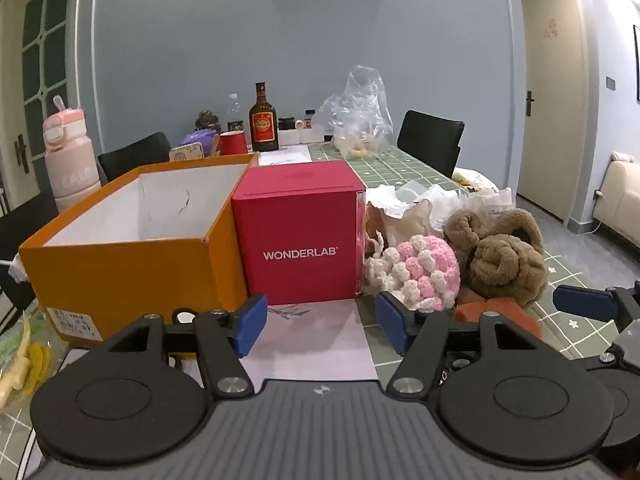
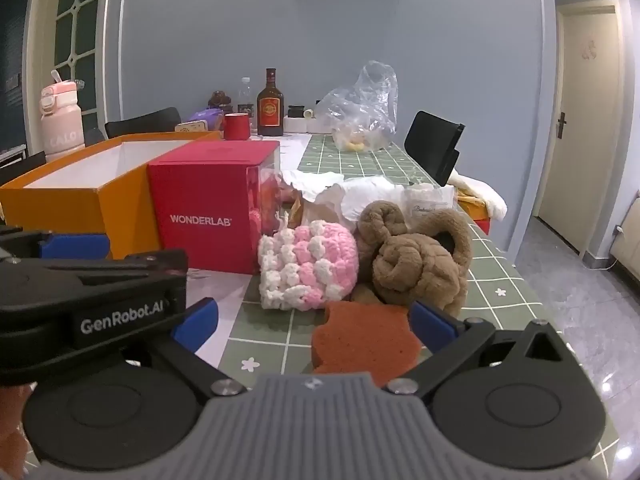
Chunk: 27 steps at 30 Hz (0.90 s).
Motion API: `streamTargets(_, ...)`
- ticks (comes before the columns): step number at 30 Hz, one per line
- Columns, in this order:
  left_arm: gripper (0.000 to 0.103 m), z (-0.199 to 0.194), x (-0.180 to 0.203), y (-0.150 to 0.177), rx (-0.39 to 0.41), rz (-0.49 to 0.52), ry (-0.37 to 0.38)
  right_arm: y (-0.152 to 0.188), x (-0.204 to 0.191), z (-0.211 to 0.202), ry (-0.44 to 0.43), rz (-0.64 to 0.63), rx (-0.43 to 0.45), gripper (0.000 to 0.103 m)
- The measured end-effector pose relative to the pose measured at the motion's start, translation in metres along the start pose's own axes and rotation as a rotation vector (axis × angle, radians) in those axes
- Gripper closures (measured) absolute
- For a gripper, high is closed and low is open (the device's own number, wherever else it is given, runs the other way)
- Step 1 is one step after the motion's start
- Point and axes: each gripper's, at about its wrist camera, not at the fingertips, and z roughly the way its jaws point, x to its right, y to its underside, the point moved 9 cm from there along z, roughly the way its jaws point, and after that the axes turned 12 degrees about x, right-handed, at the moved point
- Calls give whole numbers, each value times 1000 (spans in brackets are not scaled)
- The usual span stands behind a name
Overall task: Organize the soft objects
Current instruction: 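Move the right gripper to the orange sponge while the left approaches the crocheted ball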
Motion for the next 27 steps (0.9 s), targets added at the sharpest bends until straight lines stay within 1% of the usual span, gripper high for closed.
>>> streamTargets(1,28,-1,1,-2,8,23,-1,1,-2,0,-1,-12,-1,3)
streamTargets(3,28,0,2,-2,-2,74,-3,2,-4,0,-3,-13,-9,3)
streamTargets(4,28,0,2,-3,-1,81,1,2,-4,0,-7,-3,-6,3)
streamTargets(8,28,-1,-2,-2,-14,19,24,1,-5,0,-27,31,-6,3)
streamTargets(10,28,-2,-4,-3,1,-5,43,0,-7,-1,-35,44,-2,3)
streamTargets(14,29,-3,-6,-3,2,-41,42,-1,-8,-2,-38,60,2,3)
streamTargets(16,29,-7,-8,-5,38,-57,29,-1,-9,-3,-49,77,2,3)
streamTargets(18,28,-13,-9,-9,77,-50,2,-1,-10,-4,-62,92,-2,3)
streamTargets(19,27,-14,-10,-10,86,-47,0,-1,-11,-4,-70,98,-2,3)
streamTargets(21,21,-14,-11,-12,87,-37,-8,-1,-14,-5,-76,92,-1,3)
streamTargets(22,18,-14,-12,-12,81,-37,-9,-2,-15,-6,-73,86,3,3)
streamTargets(25,15,-10,-14,-8,44,-57,1,-2,-17,-6,-72,78,-2,3)
streamTargets(27,9,-9,-16,-5,34,-66,-4,-1,-19,-7,-76,73,-5,3)
